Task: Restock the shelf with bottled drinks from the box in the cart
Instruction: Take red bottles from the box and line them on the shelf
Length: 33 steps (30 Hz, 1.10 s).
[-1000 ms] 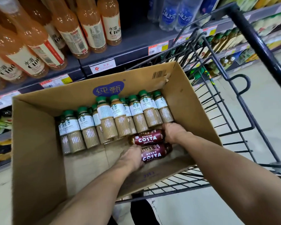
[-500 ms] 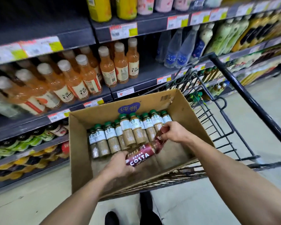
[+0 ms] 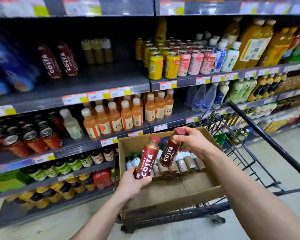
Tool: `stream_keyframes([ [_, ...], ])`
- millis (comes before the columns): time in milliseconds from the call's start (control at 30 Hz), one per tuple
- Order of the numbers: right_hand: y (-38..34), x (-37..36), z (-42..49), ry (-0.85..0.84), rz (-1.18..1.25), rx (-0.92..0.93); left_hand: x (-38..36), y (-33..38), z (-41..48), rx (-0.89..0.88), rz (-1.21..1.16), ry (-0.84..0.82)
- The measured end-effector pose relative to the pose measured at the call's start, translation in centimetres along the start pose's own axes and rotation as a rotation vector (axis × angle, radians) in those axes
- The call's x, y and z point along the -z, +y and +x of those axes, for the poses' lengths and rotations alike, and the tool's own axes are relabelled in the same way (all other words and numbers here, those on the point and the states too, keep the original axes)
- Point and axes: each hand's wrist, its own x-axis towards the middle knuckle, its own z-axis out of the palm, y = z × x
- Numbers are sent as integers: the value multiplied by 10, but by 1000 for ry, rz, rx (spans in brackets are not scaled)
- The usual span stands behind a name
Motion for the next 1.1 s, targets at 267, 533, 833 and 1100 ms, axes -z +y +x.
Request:
stream_keyframes([
  [267, -61, -55, 1, -193, 50, 158, 31, 19, -26, 33, -251, 200],
  [533, -86, -114, -4, -268, 77, 252, 71, 1, -57, 78, -381, 317],
  [833, -121, -182, -1, -271, 33, 372, 130, -17, -65, 44, -422, 427],
  [1100, -170, -256, 28, -186, 77, 459, 219, -43, -49, -44, -401, 448],
])
